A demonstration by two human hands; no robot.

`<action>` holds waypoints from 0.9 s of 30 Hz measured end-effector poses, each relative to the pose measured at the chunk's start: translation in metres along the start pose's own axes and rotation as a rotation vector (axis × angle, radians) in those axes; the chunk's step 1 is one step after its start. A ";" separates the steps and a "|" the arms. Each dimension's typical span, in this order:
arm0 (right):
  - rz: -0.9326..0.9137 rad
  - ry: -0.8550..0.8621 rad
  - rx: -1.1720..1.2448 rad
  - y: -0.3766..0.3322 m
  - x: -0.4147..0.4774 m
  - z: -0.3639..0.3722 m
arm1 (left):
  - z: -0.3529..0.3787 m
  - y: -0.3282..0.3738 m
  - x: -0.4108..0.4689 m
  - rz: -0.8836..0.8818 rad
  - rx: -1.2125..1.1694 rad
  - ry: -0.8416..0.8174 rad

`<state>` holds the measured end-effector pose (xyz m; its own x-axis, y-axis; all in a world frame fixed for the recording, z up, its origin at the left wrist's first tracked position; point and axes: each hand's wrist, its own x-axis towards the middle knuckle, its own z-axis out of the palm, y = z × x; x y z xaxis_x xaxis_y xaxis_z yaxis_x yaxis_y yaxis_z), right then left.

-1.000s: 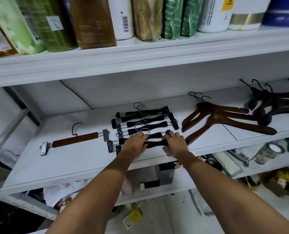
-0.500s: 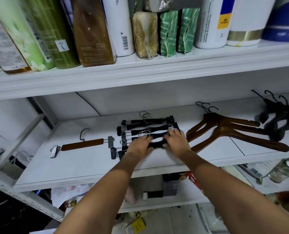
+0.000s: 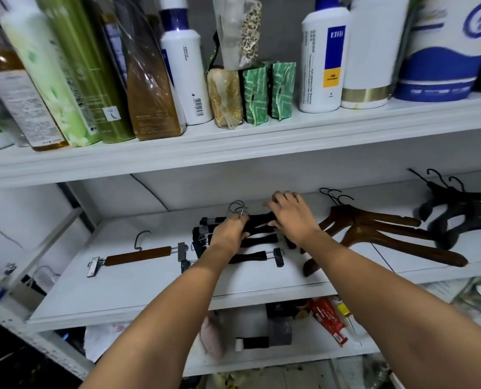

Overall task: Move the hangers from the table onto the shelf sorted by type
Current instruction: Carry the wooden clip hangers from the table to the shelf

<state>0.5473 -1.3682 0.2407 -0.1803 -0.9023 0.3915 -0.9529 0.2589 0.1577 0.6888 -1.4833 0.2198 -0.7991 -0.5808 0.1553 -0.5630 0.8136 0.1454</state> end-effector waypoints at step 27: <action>0.321 -0.225 0.818 -0.076 -0.013 0.033 | -0.013 -0.012 -0.027 -0.312 -1.441 0.129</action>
<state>0.6139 -1.3875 0.1941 -0.4289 -0.8971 0.1057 -0.7084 0.2614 -0.6556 0.7196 -1.4780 0.2268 -0.6203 -0.7843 0.0088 0.0467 -0.0257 0.9986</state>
